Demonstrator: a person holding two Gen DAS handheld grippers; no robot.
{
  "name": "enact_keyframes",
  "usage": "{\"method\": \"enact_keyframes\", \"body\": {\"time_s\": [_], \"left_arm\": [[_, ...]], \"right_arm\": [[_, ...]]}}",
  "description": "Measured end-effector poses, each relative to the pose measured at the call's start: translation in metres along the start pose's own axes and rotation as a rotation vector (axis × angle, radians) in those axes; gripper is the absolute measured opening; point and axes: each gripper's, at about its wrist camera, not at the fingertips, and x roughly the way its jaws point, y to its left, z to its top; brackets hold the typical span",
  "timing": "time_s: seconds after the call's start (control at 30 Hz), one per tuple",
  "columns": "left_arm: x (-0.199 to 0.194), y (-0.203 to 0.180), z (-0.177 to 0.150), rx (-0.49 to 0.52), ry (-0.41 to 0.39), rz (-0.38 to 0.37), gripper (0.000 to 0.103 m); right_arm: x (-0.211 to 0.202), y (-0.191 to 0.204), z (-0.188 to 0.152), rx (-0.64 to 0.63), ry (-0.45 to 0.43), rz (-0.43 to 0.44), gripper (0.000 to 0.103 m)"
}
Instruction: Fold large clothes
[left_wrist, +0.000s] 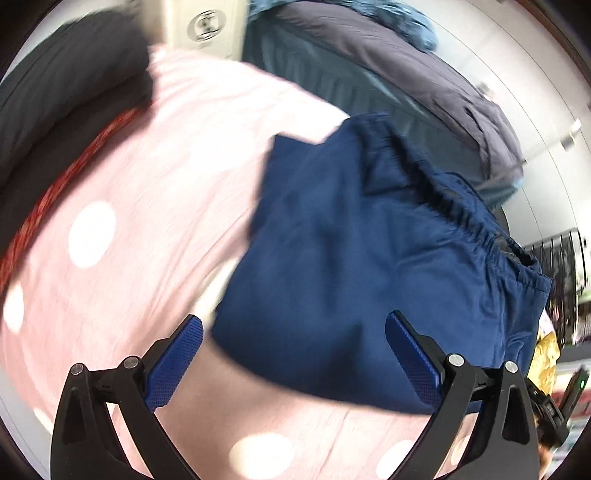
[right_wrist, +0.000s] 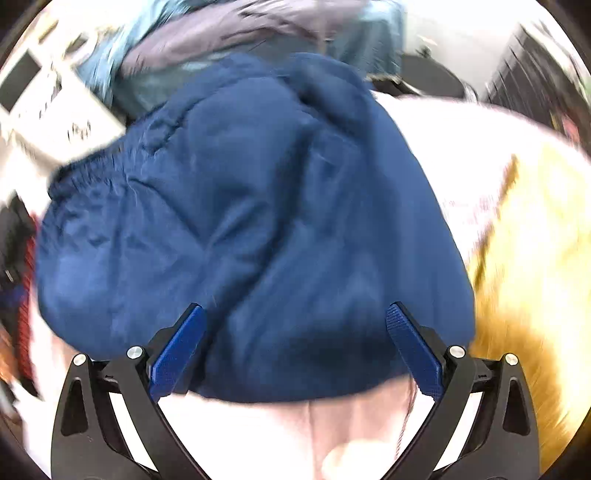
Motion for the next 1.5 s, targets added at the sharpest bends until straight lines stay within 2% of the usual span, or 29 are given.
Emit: {"method": "enact_keyframes", "body": {"time_s": [0.1, 0.23, 0.37, 0.5, 0.67, 0.77, 0.83, 0.93, 1.07, 1.17, 1.27, 1.37, 1.5], "left_arm": [[0.001, 0.031, -0.021, -0.089, 0.024, -0.038, 0.097], [0.017, 0.064, -0.055, -0.260, 0.074, -0.140, 0.097], [0.041, 0.061, -0.073, -0.345, 0.100, -0.247, 0.097], [0.061, 0.049, -0.077, -0.376, 0.104, -0.314, 0.097], [0.080, 0.046, -0.073, -0.447, 0.093, -0.385, 0.097], [0.085, 0.044, -0.066, -0.422, 0.093, -0.391, 0.098], [0.082, 0.044, -0.062, -0.403, 0.076, -0.397, 0.098], [0.067, 0.054, -0.061, -0.429, 0.025, -0.447, 0.096], [0.062, 0.082, -0.048, -0.480, -0.031, -0.439, 0.096], [0.069, 0.083, -0.015, -0.440, -0.038, -0.428, 0.096], [0.084, 0.064, 0.038, -0.289, 0.000, -0.437, 0.096], [0.109, 0.030, 0.092, -0.099, 0.101, -0.416, 0.096], [0.141, -0.010, 0.124, 0.044, 0.219, -0.338, 0.096]], "right_arm": [[-0.013, -0.042, -0.027, 0.198, -0.023, 0.110, 0.097], [-0.005, -0.105, -0.068, 0.484, 0.004, 0.264, 0.097], [0.013, -0.140, -0.102, 0.720, -0.002, 0.434, 0.096], [0.023, -0.141, -0.107, 0.763, -0.016, 0.488, 0.095], [0.036, -0.132, -0.101, 0.729, -0.027, 0.491, 0.090], [0.048, -0.128, -0.091, 0.729, -0.031, 0.495, 0.089], [0.051, -0.130, -0.084, 0.728, -0.044, 0.506, 0.089], [0.057, -0.130, -0.069, 0.731, -0.063, 0.516, 0.089], [0.065, -0.131, -0.054, 0.735, -0.061, 0.512, 0.090], [0.069, -0.132, -0.050, 0.740, -0.065, 0.514, 0.092], [0.069, -0.131, -0.049, 0.735, -0.068, 0.506, 0.093], [0.068, -0.130, -0.049, 0.719, -0.062, 0.498, 0.093], [0.067, -0.129, -0.046, 0.699, -0.041, 0.482, 0.093]]}}
